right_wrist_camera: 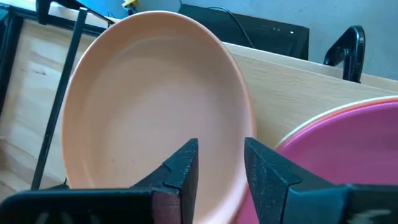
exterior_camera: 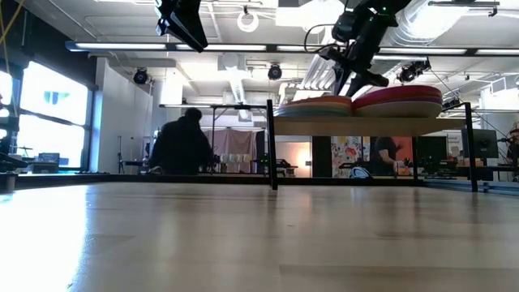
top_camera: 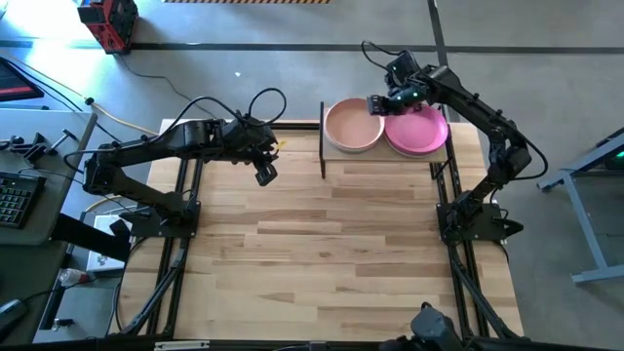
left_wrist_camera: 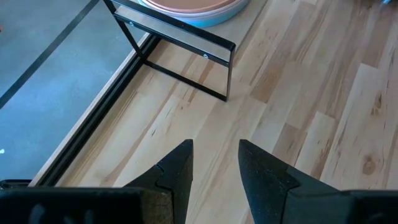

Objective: Place and stack plates onto a shelf
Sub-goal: Stack the light brown plate on the light yellow plate on the shelf

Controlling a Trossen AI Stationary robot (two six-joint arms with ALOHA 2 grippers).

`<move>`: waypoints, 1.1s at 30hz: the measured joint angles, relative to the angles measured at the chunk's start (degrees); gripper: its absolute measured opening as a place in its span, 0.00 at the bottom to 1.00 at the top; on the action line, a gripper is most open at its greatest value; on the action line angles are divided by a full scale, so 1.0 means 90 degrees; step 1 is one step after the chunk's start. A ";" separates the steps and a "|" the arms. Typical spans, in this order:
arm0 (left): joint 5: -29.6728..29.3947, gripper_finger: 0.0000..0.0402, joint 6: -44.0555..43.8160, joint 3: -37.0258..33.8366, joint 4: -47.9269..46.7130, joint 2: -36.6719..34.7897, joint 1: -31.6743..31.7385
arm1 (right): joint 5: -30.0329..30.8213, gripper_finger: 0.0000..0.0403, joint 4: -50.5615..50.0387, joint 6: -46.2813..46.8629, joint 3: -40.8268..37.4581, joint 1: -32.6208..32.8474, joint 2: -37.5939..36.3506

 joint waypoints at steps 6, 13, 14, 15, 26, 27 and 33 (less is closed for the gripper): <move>0.0000 0.29 0.0002 0.0000 0.0000 0.0000 -0.0001 | 0.0014 0.27 0.0111 0.0000 0.0000 0.0000 0.0000; 0.0000 0.29 0.0063 0.0000 -0.0002 0.0000 0.0000 | -0.0065 0.27 0.0073 0.0136 0.0000 0.0207 0.0113; 0.0000 0.29 0.0063 0.0000 0.0000 0.0000 0.0000 | -0.0067 0.27 0.0070 0.0135 0.0000 0.0283 0.0145; 0.0000 0.29 0.0063 0.0000 0.0000 0.0000 -0.0002 | -0.0046 0.27 0.0072 0.0132 0.0000 0.0351 0.0177; 0.0000 0.29 0.0068 0.0000 -0.0002 0.0000 -0.0001 | 0.0063 0.27 0.0029 0.0165 0.0000 0.0708 0.0577; 0.0000 0.29 0.0068 0.0000 -0.0003 0.0000 0.0000 | 0.0063 0.27 0.0032 0.0168 0.0000 0.0737 0.0613; 0.0000 0.29 0.0065 0.0000 -0.0005 0.0000 0.0000 | 0.0063 0.27 0.0034 0.0170 0.0000 0.0822 0.0702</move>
